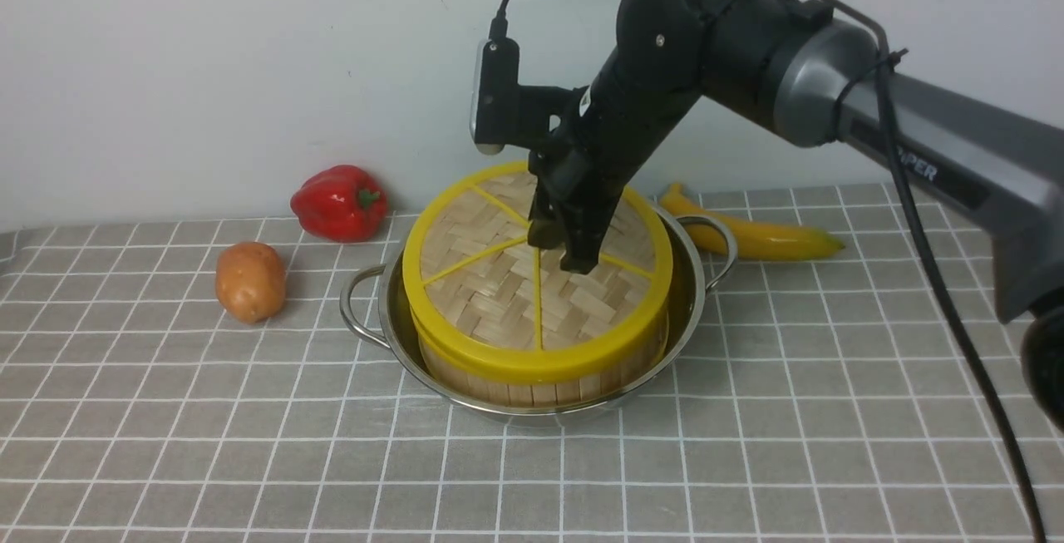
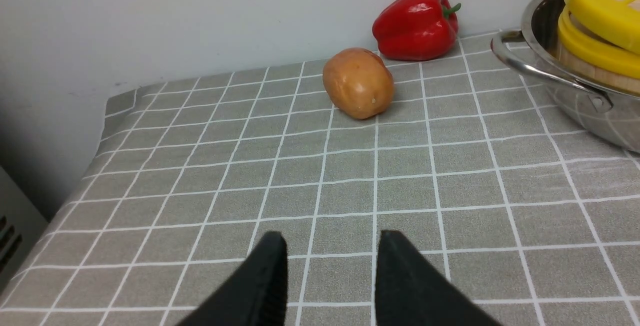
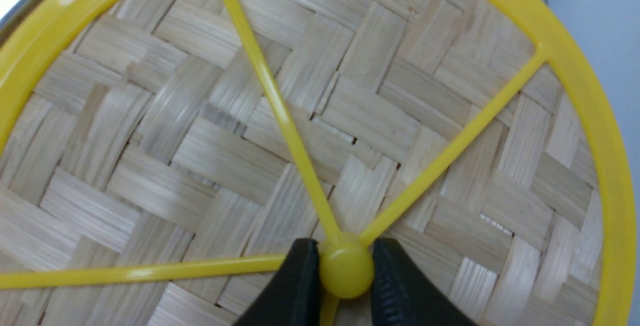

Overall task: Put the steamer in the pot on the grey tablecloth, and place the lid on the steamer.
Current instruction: 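Place the bamboo steamer lid onto the steamer basket in the pot with the right gripper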

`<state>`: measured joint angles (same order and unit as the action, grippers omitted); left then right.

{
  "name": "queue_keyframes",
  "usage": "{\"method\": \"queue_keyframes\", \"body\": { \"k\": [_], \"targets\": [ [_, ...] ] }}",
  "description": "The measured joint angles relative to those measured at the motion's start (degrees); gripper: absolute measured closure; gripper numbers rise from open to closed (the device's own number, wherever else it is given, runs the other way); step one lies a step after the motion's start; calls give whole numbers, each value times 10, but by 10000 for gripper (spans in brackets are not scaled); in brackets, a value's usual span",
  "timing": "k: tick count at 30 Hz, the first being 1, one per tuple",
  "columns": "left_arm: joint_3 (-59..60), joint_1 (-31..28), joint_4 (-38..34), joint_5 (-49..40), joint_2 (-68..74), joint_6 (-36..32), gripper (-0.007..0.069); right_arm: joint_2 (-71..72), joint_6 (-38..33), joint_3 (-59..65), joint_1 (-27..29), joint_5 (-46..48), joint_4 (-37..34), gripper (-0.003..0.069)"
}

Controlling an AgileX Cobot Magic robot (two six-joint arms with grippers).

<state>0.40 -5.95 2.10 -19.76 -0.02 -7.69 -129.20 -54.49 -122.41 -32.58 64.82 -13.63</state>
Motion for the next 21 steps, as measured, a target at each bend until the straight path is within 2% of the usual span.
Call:
{"method": "queue_keyframes", "body": {
  "k": [11,17,21],
  "targets": [
    [0,0,0,0,0,0,382,0,0,0,0,-6,-1,500],
    [0,0,0,0,0,0,382,0,0,0,0,-22,-7,389],
    [0,0,0,0,0,0,382,0,0,0,0,-22,-7,342]
  ]
}}
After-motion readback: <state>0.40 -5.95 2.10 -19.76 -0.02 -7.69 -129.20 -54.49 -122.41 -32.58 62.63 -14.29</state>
